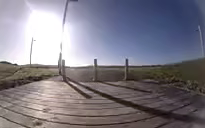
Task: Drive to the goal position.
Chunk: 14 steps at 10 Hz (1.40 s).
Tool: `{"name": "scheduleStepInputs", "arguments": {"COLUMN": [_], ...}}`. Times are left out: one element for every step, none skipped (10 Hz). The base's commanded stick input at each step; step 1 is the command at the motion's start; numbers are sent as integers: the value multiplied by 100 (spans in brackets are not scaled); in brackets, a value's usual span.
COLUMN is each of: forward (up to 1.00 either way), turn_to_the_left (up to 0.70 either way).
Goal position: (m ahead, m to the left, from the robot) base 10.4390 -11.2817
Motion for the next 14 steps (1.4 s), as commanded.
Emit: {"name": "scheduleStepInputs", "arguments": {"forward": [70,70,70,70,70,70,70,70,70,70,70,70,70,70], "turn_to_the_left": [0,0,0,0,0,0,0,0,0,0,0,0,0,0]}}
